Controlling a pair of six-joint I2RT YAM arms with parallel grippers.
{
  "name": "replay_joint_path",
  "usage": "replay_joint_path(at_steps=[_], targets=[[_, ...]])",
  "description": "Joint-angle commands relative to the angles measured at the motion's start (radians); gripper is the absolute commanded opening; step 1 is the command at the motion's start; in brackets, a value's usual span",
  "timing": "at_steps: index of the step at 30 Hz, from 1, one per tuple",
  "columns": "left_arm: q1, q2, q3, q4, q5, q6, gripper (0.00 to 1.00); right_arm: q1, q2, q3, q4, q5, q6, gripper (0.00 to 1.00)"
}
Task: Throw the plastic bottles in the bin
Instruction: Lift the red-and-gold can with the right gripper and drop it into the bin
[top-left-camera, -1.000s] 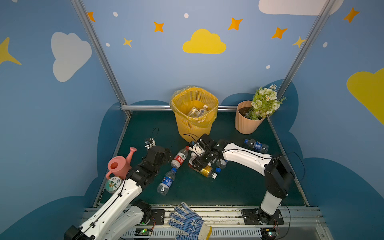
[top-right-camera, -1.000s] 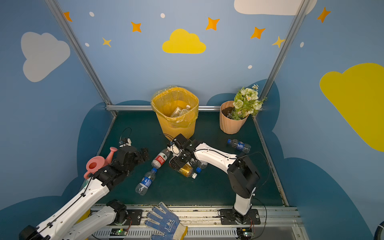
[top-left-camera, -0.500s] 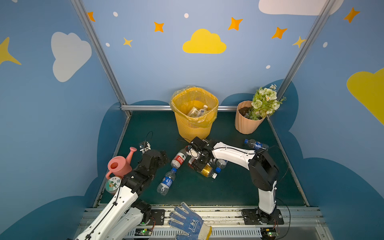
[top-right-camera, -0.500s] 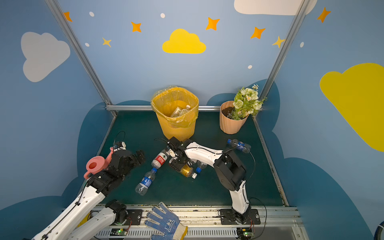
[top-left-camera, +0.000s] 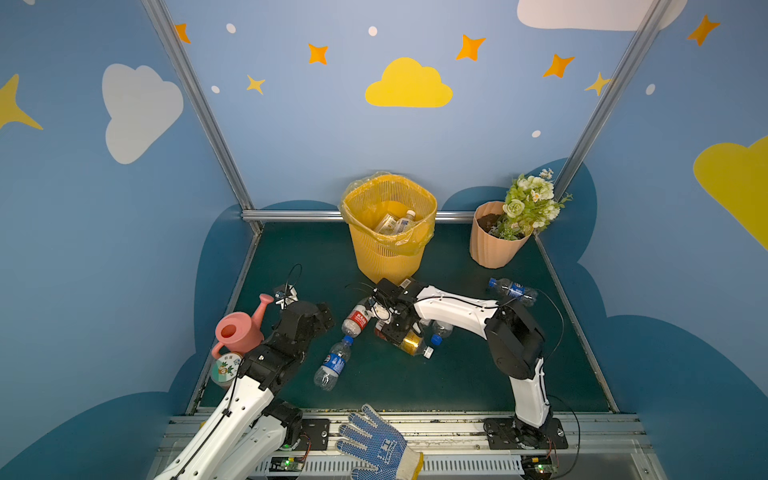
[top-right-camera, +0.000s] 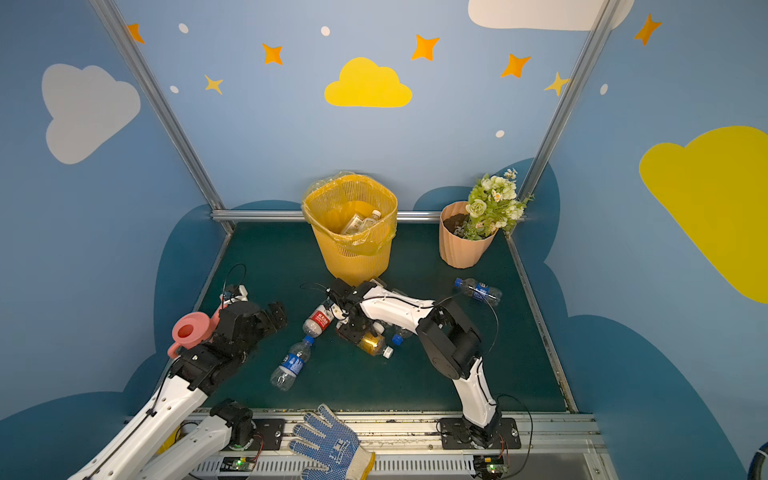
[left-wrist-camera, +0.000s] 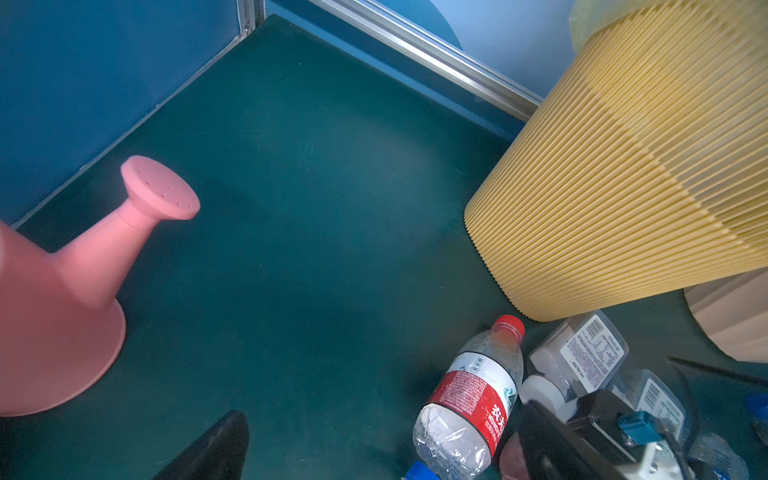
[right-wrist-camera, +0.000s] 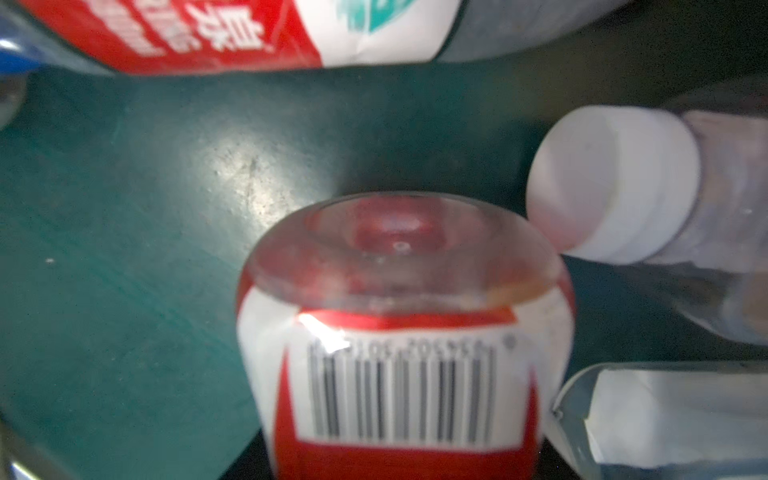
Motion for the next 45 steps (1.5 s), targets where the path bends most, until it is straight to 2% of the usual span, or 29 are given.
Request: replay_joint_path(at_steps=[1,6,10,13,19,25,29,35,39,42,45], targets=[[0.005,-0.003,0.0,-0.011,-0.009,-0.001,1.0,-0.007,-0.099,0.002,0.009,-0.006,0.015,0.48],[0.004,0.001,0.001,-0.002,-0.002,-0.001,1.0,-0.034,-0.219,-0.021,0.063,-0.026,0.037,0.49],[0.004,0.005,-0.002,0.007,0.001,-0.001,1.0,-0.084,-0.387,-0.089,0.189,-0.071,0.07,0.5],[0.004,0.013,-0.005,0.018,0.01,-0.003,1.0,-0.123,-0.541,-0.165,0.324,-0.063,0.103,0.5],[0.006,0.026,-0.007,0.038,0.022,-0.007,1.0,-0.207,-0.852,-0.343,0.717,-0.001,0.141,0.54],[0.004,0.036,-0.006,0.056,0.031,-0.005,1.0,-0.292,-0.968,-0.318,0.958,0.042,0.138,0.54],[0.005,0.045,-0.006,0.066,0.04,-0.009,1.0,-0.33,-0.937,-0.237,1.099,0.023,0.143,0.54],[0.005,0.041,-0.005,0.078,0.068,0.016,1.0,-0.368,-0.743,-0.047,1.192,-0.062,0.221,0.55],[0.004,0.048,0.005,0.077,0.099,0.038,1.0,-0.387,-0.505,0.146,1.062,-0.176,0.341,0.56],[0.004,0.052,0.015,0.071,0.107,0.046,1.0,-0.392,-0.303,0.319,0.895,-0.24,0.354,0.6],[0.003,0.051,0.033,0.056,0.113,0.066,1.0,-0.413,-0.17,0.509,0.712,-0.242,0.359,0.72]])
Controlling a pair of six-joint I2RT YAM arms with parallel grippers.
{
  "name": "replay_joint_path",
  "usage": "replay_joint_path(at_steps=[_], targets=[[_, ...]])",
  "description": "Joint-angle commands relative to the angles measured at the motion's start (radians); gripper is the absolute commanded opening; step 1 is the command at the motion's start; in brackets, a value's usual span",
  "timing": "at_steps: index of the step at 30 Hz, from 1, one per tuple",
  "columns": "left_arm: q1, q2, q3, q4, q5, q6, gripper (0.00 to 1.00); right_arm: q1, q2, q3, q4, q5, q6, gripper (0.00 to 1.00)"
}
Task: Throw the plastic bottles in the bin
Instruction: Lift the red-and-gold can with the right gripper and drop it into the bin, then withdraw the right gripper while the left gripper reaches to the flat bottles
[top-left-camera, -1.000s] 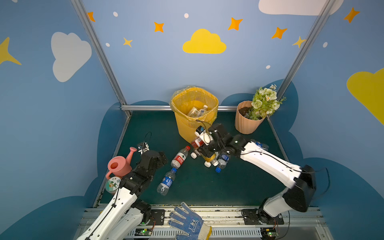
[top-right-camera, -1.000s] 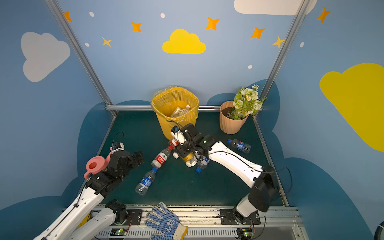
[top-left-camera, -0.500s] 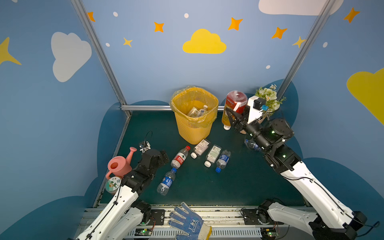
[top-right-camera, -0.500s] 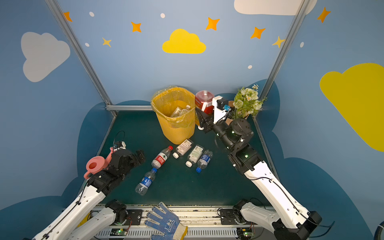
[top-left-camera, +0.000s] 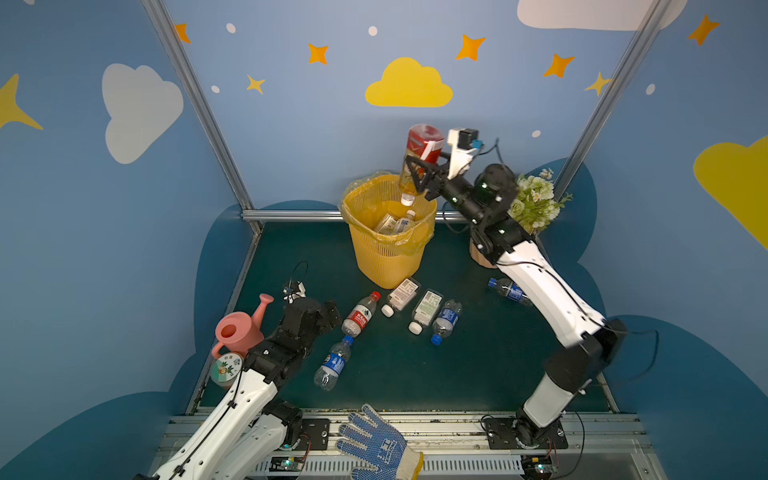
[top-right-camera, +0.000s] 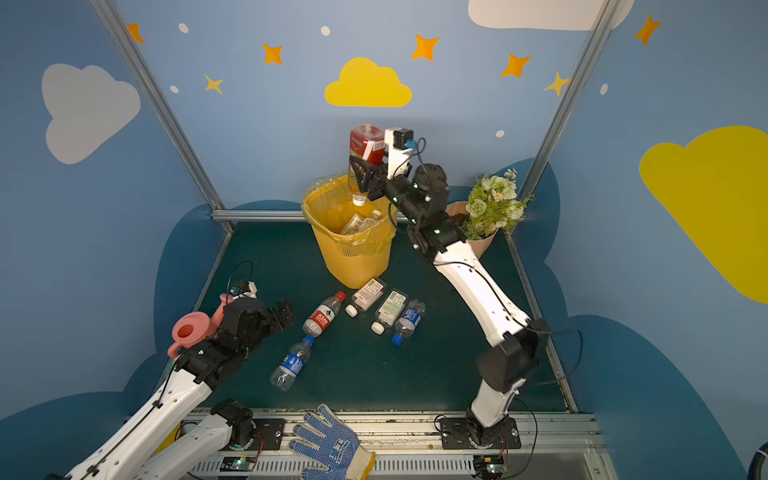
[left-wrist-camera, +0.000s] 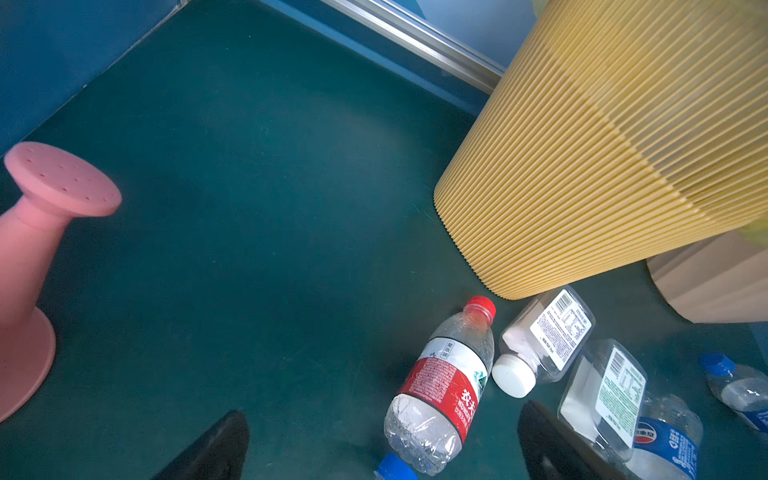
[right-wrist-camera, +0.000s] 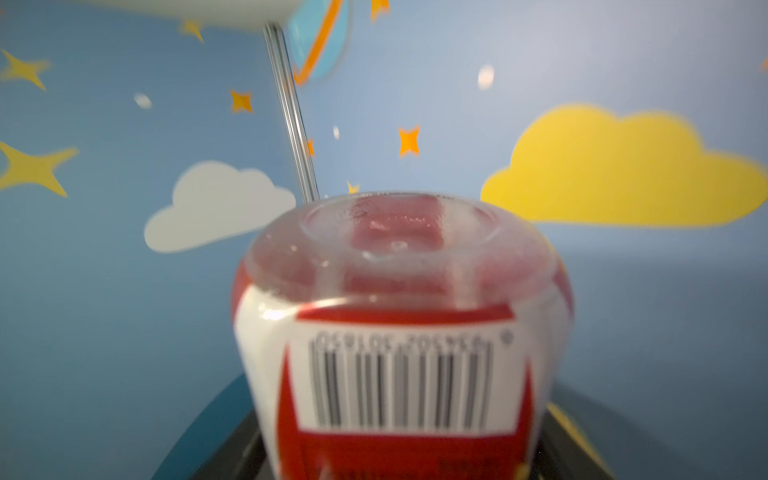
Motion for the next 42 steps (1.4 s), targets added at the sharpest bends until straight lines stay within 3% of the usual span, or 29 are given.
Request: replay_joint_path(at_steps=[1,5,9,14,18,22,28,42], targets=[[0.001,-0.001,0.036,-0.016,0.011,0.039,1.0,-0.028,0.08,0.149,-0.254,-0.058,0.041,0.79],[0.002,-0.008,0.048,-0.029,-0.004,0.059,1.0,-0.039,0.02,0.233,-0.281,-0.033,-0.033,0.9],[-0.001,-0.003,0.05,-0.007,0.005,0.058,1.0,-0.046,-0.089,0.221,-0.336,0.003,-0.088,0.92],[-0.027,0.027,0.066,0.026,0.007,0.071,1.0,-0.059,-0.291,-0.053,-0.23,0.07,-0.128,0.92],[-0.098,0.058,0.097,0.047,-0.05,0.112,1.0,-0.097,-0.411,-0.27,-0.217,0.142,-0.114,0.92],[-0.194,0.091,0.111,0.104,-0.097,0.165,1.0,-0.158,-0.522,-0.527,-0.173,0.203,-0.045,0.92],[-0.272,0.223,0.179,0.105,-0.075,0.225,1.0,-0.258,-0.646,-0.819,-0.227,0.214,0.104,0.92],[-0.464,0.639,0.418,0.119,0.033,0.318,1.0,-0.378,-0.82,-1.269,-0.301,0.199,0.367,0.92]])
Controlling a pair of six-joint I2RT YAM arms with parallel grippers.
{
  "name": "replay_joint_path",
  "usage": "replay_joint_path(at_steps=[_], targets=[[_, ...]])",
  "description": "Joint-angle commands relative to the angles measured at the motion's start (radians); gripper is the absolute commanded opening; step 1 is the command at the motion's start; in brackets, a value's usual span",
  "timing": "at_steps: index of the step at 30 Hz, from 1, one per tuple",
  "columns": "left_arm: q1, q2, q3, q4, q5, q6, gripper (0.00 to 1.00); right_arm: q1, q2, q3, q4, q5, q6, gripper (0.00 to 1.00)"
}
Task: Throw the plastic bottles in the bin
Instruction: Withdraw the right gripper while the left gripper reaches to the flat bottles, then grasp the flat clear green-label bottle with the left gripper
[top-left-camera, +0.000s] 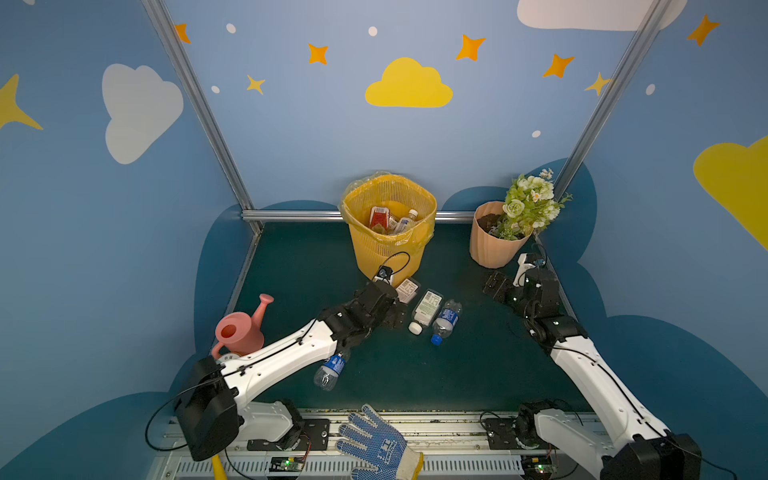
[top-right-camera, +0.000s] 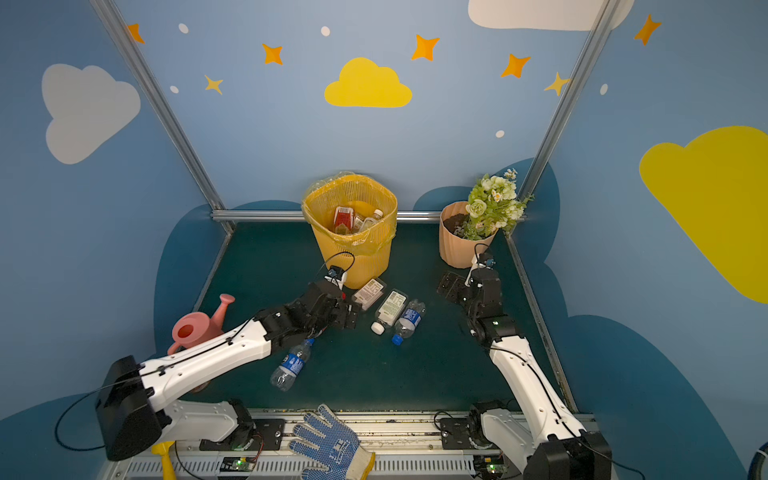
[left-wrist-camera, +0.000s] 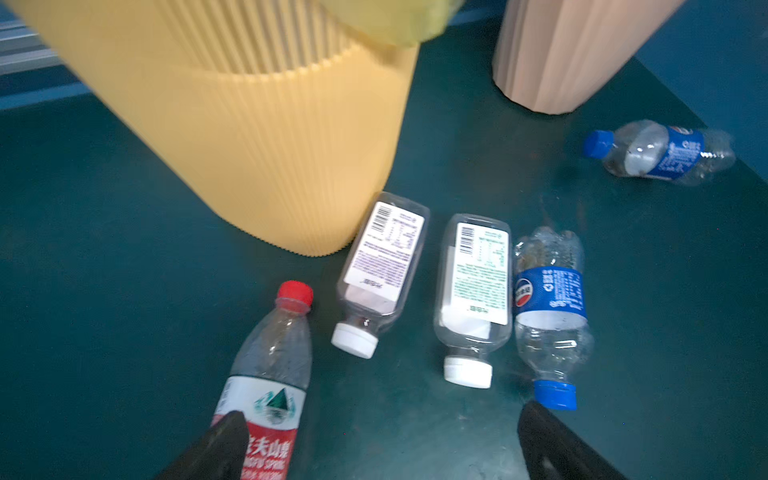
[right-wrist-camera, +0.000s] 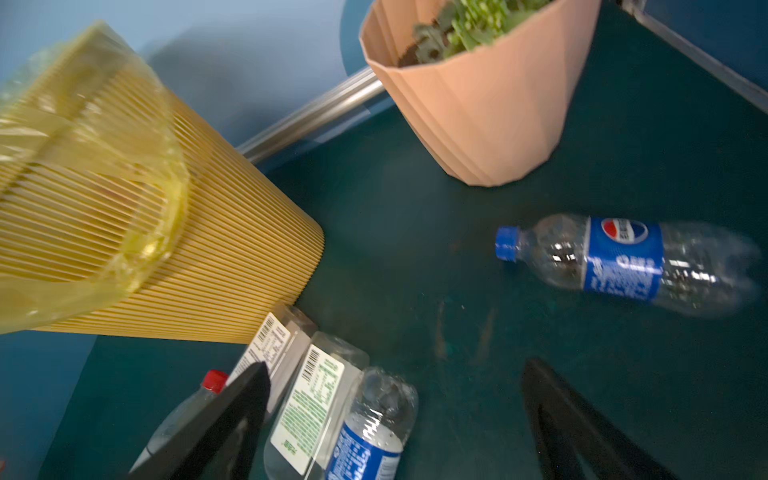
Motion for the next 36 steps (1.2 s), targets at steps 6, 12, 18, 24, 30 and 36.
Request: replay_joint_path(at_steps=[6,12,18,24,30,36], targets=[[-0.038,0.274,0.23,-0.074,0.13,0.05,1.0,-0.025,-0.065,-0.111,-0.036,-0.023,0.09,0.92],[-0.04,0.496,0.471,-0.286,0.167,0.054,0.95,-0.056,-0.112,-0.146,-0.058,-0.024,0.093,0.92],[-0.04,0.63,0.617,-0.38,0.162,0.05,0.93,-0.092,-0.145,-0.17,-0.062,-0.045,0.099,0.92],[-0.04,0.733,0.728,-0.455,0.145,0.066,0.83,-0.121,-0.176,-0.189,-0.073,-0.062,0.103,0.92],[-0.038,0.792,0.772,-0.471,0.114,0.07,0.83,-0.143,-0.209,-0.207,-0.079,-0.07,0.111,0.92],[-0.02,0.842,0.827,-0.495,0.114,0.059,0.83,-0.158,-0.22,-0.22,-0.075,-0.083,0.118,0.92]])
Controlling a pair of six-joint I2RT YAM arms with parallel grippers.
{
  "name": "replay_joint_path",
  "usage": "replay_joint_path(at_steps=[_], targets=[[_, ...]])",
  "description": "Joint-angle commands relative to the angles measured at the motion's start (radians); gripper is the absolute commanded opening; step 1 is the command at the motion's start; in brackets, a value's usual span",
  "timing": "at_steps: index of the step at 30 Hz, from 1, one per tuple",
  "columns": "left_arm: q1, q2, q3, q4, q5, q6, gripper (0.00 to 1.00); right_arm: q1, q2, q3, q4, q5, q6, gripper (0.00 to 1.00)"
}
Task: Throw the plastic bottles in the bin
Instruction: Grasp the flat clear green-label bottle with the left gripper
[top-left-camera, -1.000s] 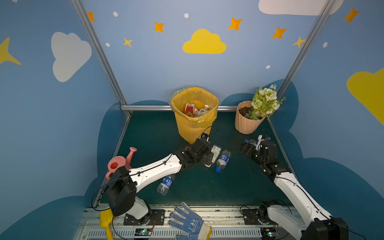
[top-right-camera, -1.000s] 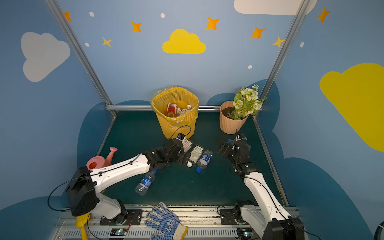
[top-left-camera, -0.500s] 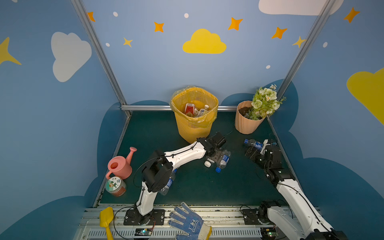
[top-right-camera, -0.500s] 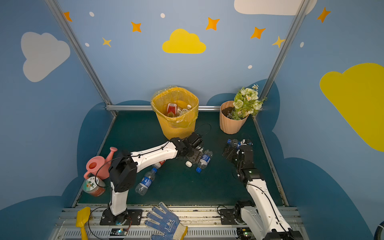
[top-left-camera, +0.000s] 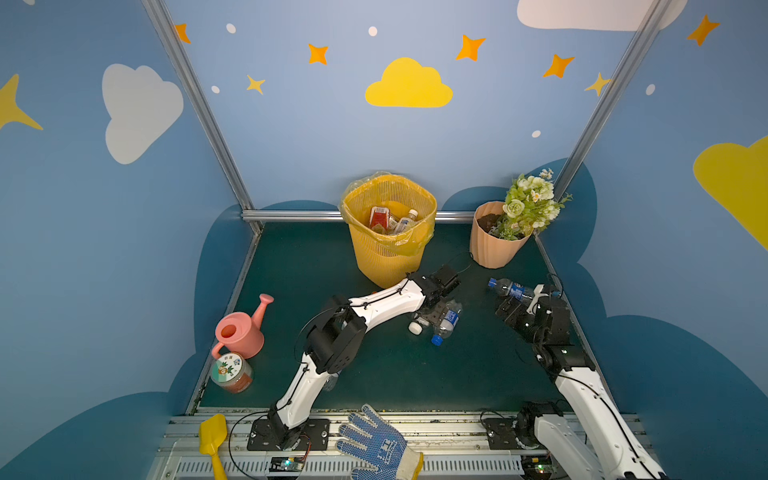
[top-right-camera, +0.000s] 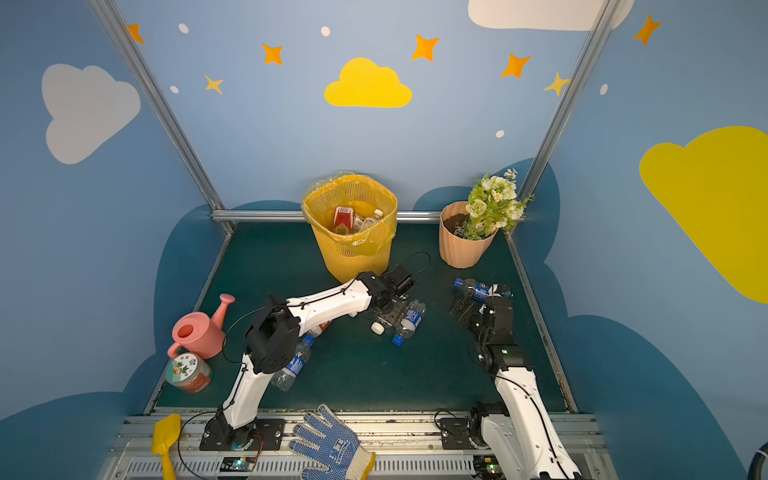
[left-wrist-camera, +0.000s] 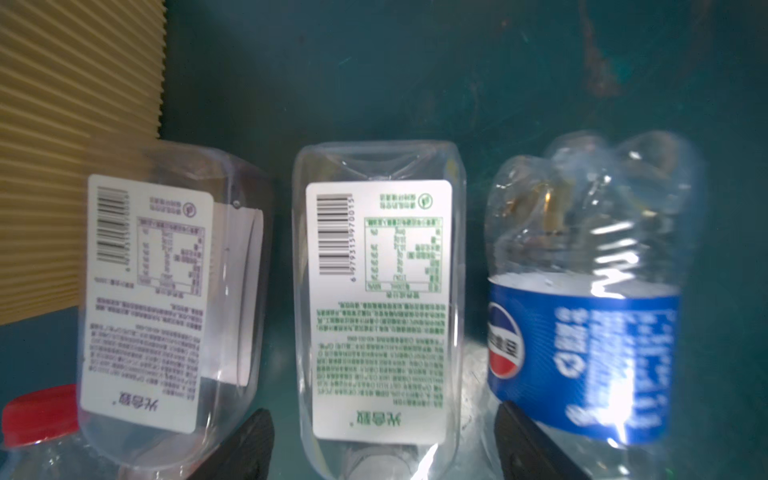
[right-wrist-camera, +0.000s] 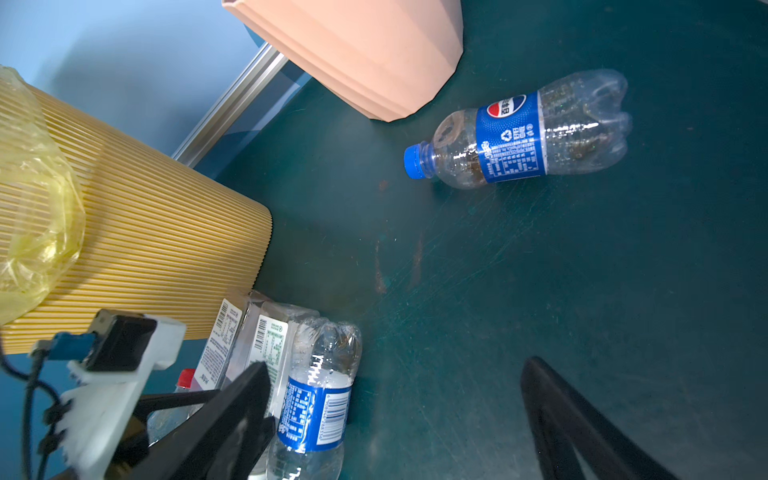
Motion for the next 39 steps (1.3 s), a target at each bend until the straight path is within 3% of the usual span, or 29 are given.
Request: replay_joint_path(at_steps=[1,27,34,39], targets=[[0.014,0.019,0.034,-0.036,-0.009,0.001,0.83,-0.011,-0.011,-0.012,-0.009,-0.017,0.006,0.92],[0.051,0.169,0.156,-0.056,0.083,0.021,0.78,-0.043,0.0,-0.019,-0.001,-0.044,0.01,0.92],[0.049,0.123,0.136,-0.032,0.111,0.02,0.56,-0.046,0.002,-0.021,0.006,-0.05,0.02,0.92],[0.05,0.032,0.106,0.022,0.145,-0.001,0.54,-0.048,-0.006,-0.022,0.005,-0.053,0.025,0.92]])
